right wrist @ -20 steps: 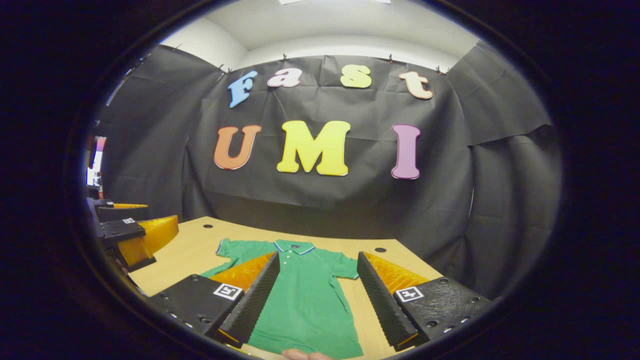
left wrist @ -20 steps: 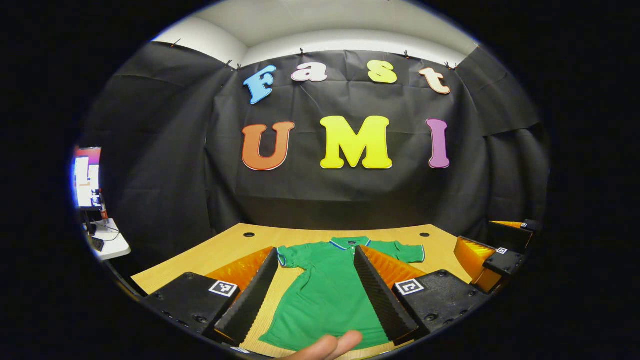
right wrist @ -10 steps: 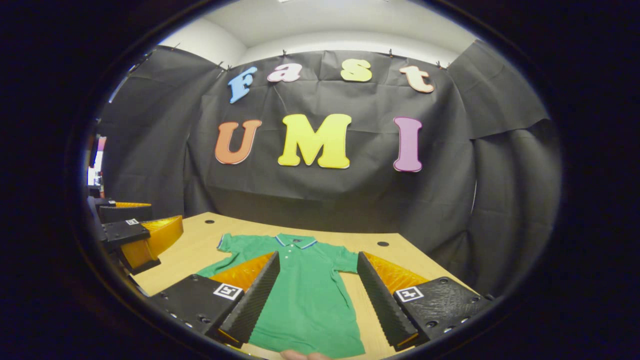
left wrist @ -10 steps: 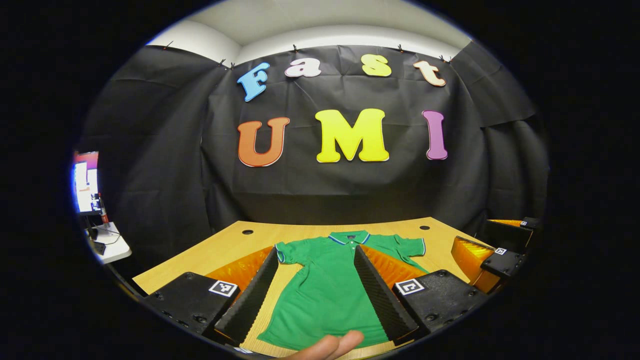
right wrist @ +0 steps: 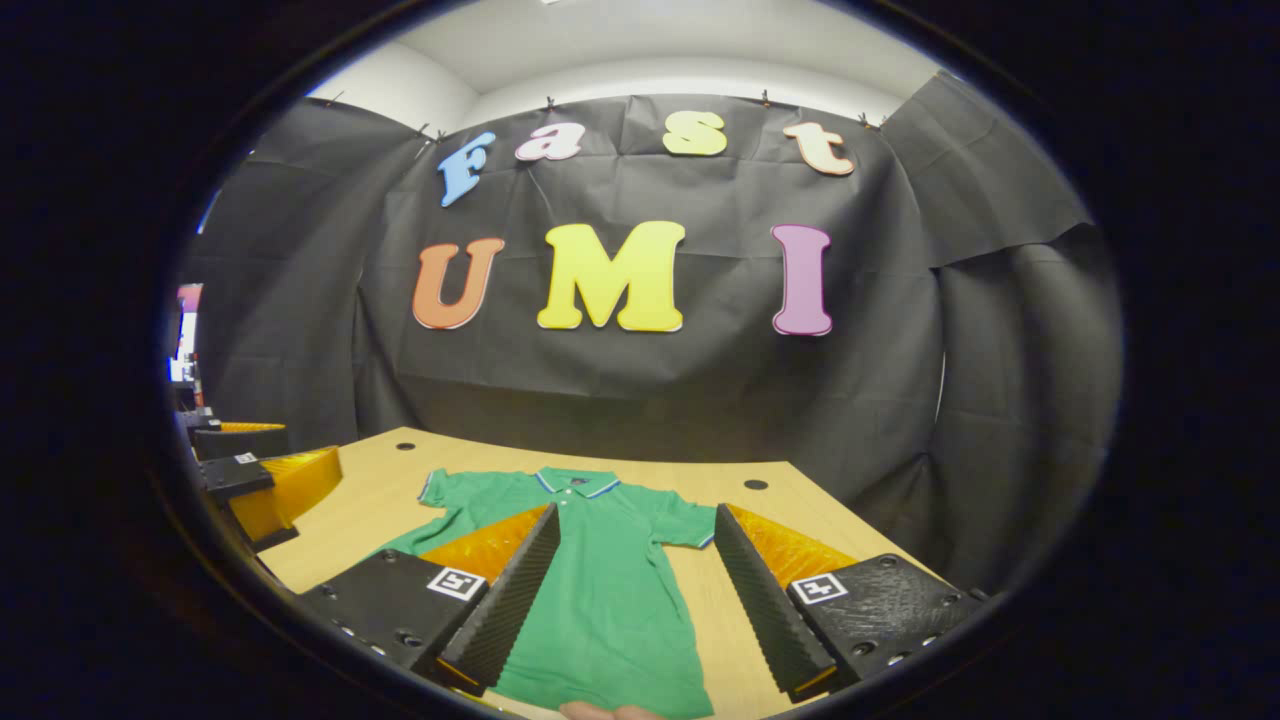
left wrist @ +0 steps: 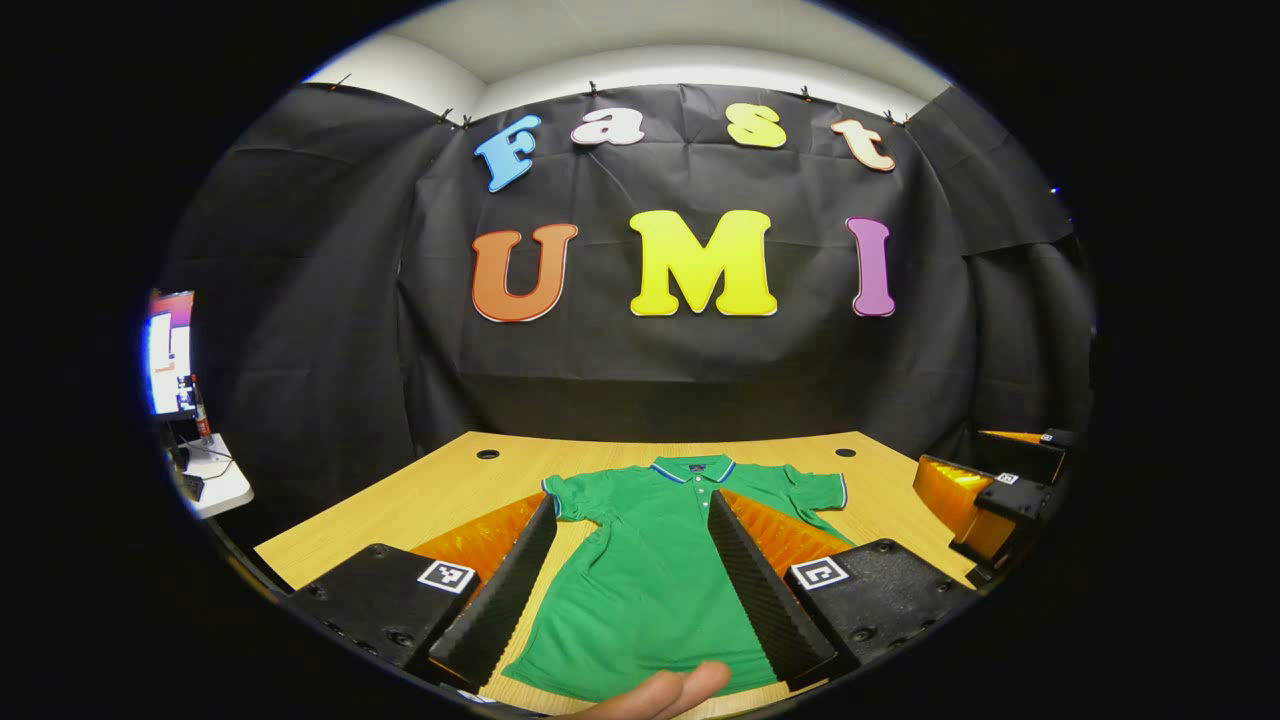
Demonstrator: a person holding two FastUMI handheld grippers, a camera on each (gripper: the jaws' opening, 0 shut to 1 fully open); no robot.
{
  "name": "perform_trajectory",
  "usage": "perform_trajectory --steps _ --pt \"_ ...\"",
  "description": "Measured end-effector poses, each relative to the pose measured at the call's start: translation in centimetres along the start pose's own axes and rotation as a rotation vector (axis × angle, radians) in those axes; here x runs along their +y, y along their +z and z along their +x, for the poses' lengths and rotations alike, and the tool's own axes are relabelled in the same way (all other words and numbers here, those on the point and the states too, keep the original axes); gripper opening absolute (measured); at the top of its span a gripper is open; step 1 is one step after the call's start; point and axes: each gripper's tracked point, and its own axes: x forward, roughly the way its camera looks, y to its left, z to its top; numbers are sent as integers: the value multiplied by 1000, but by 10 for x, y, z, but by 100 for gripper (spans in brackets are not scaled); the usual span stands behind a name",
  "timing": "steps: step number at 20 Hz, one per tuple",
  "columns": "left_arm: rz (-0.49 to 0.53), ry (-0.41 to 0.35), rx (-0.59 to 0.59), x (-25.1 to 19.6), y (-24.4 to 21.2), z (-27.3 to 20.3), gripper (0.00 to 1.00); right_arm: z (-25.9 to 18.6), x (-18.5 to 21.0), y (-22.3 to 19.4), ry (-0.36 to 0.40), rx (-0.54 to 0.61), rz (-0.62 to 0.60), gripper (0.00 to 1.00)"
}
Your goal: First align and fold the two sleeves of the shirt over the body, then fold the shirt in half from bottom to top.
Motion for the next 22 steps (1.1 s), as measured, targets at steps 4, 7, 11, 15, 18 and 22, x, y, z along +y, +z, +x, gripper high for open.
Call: perform_trajectory --steps 4,7,11,15,18,22 --pt "-2 10 6 1 -6 9 98 41 -38 8 -75 -2 -17 96" --pt "5 45 8 3 -12 14 98 86 -61 -3 -92 59 -10 95" --pt "38 45 -18 -5 -15 26 98 167 -81 -41 -79 219 39 95" --pt "41 31 -9 -12 -23 32 99 234 -85 -101 -41 454 185 94" --pt "42 24 -7 -14 -27 36 99 271 -97 -137 -74 563 225 95" --pt "39 45 19 -5 -35 43 99 296 -88 -162 -41 677 381 95"
